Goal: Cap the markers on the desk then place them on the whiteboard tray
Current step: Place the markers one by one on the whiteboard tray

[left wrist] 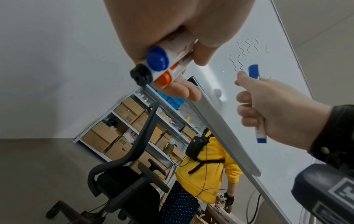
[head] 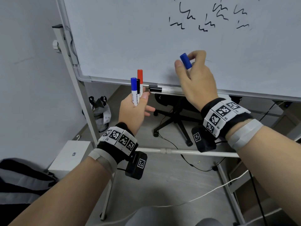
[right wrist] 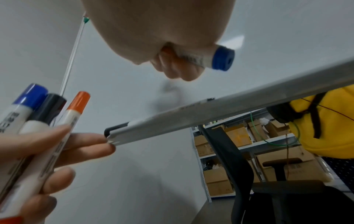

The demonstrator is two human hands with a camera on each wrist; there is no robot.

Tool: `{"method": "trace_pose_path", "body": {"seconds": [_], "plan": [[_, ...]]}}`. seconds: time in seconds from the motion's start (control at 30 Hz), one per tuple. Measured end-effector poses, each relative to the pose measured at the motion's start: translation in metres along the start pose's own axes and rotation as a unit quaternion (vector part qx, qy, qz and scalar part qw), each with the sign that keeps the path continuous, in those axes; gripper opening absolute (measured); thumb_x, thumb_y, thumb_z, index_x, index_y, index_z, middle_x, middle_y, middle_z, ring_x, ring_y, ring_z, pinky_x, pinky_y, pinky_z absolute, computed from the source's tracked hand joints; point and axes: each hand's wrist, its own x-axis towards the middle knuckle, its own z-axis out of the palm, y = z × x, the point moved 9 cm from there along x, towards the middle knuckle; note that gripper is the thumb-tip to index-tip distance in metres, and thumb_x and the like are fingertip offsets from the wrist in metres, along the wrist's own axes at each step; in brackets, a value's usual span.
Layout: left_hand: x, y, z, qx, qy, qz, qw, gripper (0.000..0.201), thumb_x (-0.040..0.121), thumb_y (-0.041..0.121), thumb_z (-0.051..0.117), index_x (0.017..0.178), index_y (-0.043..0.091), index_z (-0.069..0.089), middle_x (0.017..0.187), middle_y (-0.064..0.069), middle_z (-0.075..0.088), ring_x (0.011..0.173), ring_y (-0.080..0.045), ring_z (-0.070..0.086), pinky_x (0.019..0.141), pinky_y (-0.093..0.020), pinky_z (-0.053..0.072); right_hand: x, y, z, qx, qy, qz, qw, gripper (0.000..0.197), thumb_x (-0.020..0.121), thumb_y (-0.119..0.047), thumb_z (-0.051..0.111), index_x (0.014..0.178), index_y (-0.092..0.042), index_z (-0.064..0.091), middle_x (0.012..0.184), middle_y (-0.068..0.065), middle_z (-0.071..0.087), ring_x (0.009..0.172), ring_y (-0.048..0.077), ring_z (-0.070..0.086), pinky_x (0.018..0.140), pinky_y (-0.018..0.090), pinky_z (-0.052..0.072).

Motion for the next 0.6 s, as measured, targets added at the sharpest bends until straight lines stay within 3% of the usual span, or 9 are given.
{"method": "trace_pose_path", "body": {"seconds": [0.13, 0.2, 0.27, 0.33, 0.37, 0.47, 0.53, 0.6], "plan": [[-0.001, 0.001, 0.000, -0.005, 0.004, -0.007, 1.000, 0.022, 0.103, 0.025, 0.057, 0.124, 0.021, 0.061, 0.109, 0.005, 0.074, 0.066, -0.013, 0.075, 0.056, -0.025, 0.059, -0.003, 0.012, 0.002, 0.050, -0.046, 0.027, 0.997, 0.025, 0.104, -0.038, 0.037, 0.120, -0.019, 0.040, 0.098, -0.003, 0.056, 0.081, 0.017, 0.058, 0.074, 0.035, 0.044], [-0.003, 0.003, 0.002, -0.001, 0.002, -0.005, 1.000, 0.018, 0.103, 0.025, 0.056, 0.120, 0.024, 0.061, 0.104, 0.007, 0.073, 0.066, -0.013, 0.075, 0.057, -0.025, 0.059, -0.004, 0.006, 0.008, 0.047, -0.076, -0.016, 0.996, 0.026, 0.105, -0.026, 0.042, 0.128, -0.014, 0.045, 0.116, 0.000, 0.049, 0.089, 0.008, 0.051, 0.085, 0.024, 0.045], [-0.003, 0.004, 0.002, 0.004, 0.003, -0.004, 1.000, 0.016, 0.103, 0.026, 0.056, 0.119, 0.025, 0.062, 0.100, 0.008, 0.072, 0.067, -0.014, 0.076, 0.056, -0.025, 0.059, -0.003, -0.001, 0.011, 0.025, -0.082, -0.065, 0.994, 0.029, 0.102, -0.018, 0.053, 0.130, -0.013, 0.056, 0.118, 0.000, 0.051, 0.089, 0.001, 0.049, 0.085, 0.008, 0.040], [-0.003, 0.003, 0.001, 0.008, 0.007, -0.005, 1.000, 0.018, 0.103, 0.027, 0.056, 0.118, 0.023, 0.063, 0.098, 0.008, 0.072, 0.068, -0.015, 0.076, 0.057, -0.026, 0.059, 0.000, -0.005, 0.009, 0.017, -0.058, -0.082, 0.995, 0.027, 0.094, -0.021, 0.067, 0.121, -0.021, 0.069, 0.108, -0.004, 0.061, 0.083, -0.002, 0.055, 0.081, 0.005, 0.041], [-0.002, 0.003, 0.001, 0.010, 0.009, -0.006, 1.000, 0.020, 0.103, 0.027, 0.056, 0.120, 0.020, 0.064, 0.099, 0.007, 0.073, 0.069, -0.015, 0.077, 0.057, -0.026, 0.059, 0.002, -0.004, 0.009, 0.026, -0.052, -0.075, 0.995, 0.024, 0.091, -0.023, 0.072, 0.115, -0.025, 0.074, 0.103, -0.007, 0.066, 0.082, 0.000, 0.060, 0.081, 0.007, 0.044], [-0.001, 0.000, 0.001, 0.008, 0.008, -0.012, 1.000, 0.023, 0.104, 0.026, 0.056, 0.125, 0.020, 0.062, 0.104, 0.005, 0.072, 0.069, -0.015, 0.077, 0.058, -0.028, 0.060, 0.006, -0.004, 0.014, 0.038, -0.067, -0.059, 0.995, 0.016, 0.086, -0.031, 0.077, 0.101, -0.029, 0.080, 0.091, -0.013, 0.073, 0.087, 0.010, 0.066, 0.087, 0.030, 0.055], [0.000, -0.001, 0.001, 0.008, 0.007, -0.015, 1.000, 0.023, 0.104, 0.026, 0.055, 0.126, 0.024, 0.060, 0.105, 0.006, 0.072, 0.068, -0.014, 0.077, 0.058, -0.027, 0.060, 0.005, -0.007, 0.018, -0.002, -0.069, -0.072, 0.995, 0.017, 0.085, -0.041, 0.076, 0.100, -0.034, 0.080, 0.086, -0.018, 0.074, 0.097, 0.017, 0.063, 0.094, 0.042, 0.051], [0.001, -0.002, 0.000, 0.005, 0.010, -0.021, 1.000, 0.024, 0.104, 0.025, 0.055, 0.127, 0.023, 0.059, 0.105, 0.007, 0.071, 0.066, -0.013, 0.076, 0.058, -0.026, 0.060, 0.003, -0.009, 0.023, -0.038, -0.071, -0.076, 0.994, 0.017, 0.087, -0.044, 0.074, 0.102, -0.037, 0.080, 0.087, -0.020, 0.073, 0.105, 0.021, 0.056, 0.097, 0.045, 0.044]]}}
